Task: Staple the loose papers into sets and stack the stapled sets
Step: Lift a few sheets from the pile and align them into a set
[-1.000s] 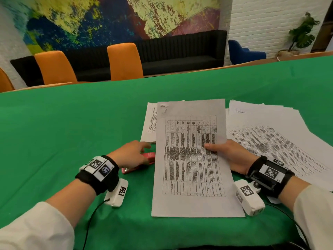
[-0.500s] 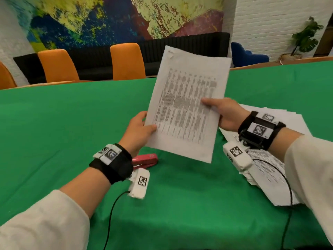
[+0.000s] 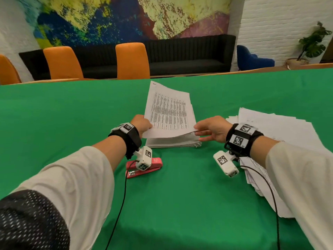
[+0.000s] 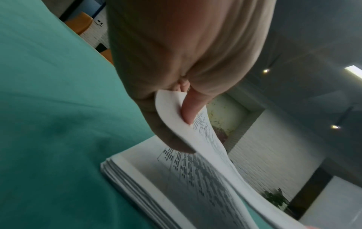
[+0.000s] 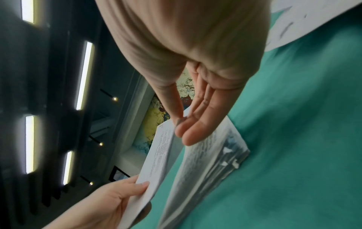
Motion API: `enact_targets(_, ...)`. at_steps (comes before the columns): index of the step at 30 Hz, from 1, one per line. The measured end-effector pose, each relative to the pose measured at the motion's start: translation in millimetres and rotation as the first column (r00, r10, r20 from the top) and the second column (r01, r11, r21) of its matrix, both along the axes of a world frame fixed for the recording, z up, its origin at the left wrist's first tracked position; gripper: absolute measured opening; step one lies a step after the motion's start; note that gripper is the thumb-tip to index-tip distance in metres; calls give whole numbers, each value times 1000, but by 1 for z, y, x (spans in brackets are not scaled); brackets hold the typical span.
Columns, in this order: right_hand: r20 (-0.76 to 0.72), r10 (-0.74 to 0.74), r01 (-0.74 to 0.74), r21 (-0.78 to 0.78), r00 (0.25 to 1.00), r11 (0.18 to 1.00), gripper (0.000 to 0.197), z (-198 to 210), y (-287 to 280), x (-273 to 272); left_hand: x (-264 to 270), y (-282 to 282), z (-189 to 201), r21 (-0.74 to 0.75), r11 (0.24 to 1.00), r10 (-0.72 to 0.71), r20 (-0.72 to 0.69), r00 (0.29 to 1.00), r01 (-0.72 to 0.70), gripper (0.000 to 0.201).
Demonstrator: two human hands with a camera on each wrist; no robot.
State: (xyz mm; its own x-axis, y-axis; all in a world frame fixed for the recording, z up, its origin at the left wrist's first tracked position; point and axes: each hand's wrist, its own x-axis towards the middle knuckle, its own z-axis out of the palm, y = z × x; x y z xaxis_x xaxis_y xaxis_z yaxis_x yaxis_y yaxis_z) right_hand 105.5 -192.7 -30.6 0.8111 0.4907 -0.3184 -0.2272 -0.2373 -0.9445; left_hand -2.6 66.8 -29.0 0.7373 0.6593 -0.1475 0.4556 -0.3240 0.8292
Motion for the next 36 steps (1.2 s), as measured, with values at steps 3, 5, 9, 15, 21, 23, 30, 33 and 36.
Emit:
enact_targets(3, 58, 1, 1, -36, 998, 999, 23, -9, 4, 6, 6, 1, 0, 139, 989, -31, -119, 992, 48, 11)
enact_targets(5, 103, 10, -3, -71, 995, 997, 26, -13, 6, 9, 11, 0, 2, 196, 976, -60, -163, 985, 92, 6)
enact_targets(9, 149, 28, -7, -140, 988, 990, 25, -21, 10, 12, 19, -1, 5, 104, 986, -113, -179, 977, 133, 18)
enact_targets(15, 276, 85, -4, -281, 957, 960, 33, -30, 6, 16, 11, -11, 22, 268, 910, -185, -419, 889, 316, 65)
enact_targets(21, 456, 361, -104, -497, 814, 862, 49, -28, 1, 6, -5, -21, 21, 277, 799, -213, -699, 682, 534, 81)
enact_targets(23, 481, 455, -134, -562, 749, 816, 51, -25, 1, 1, -5, -21, 19, 265, 781, -233, -716, 658, 565, 76)
enact_targets(30, 526, 498, -57, -646, 689, 761, 34, -24, 4, -1, -6, -14, 11, 302, 714, -256, -727, 638, 631, 77)
enact_targets(33, 530, 498, -35, -659, 687, 751, 31, -23, 5, 0, -6, -11, 10, 311, 713, -263, -713, 650, 629, 77)
enact_targets(36, 521, 487, -33, -658, 701, 752, 29, -23, 7, 0, -4, -8, 8, 322, 717, -260, -699, 666, 618, 75)
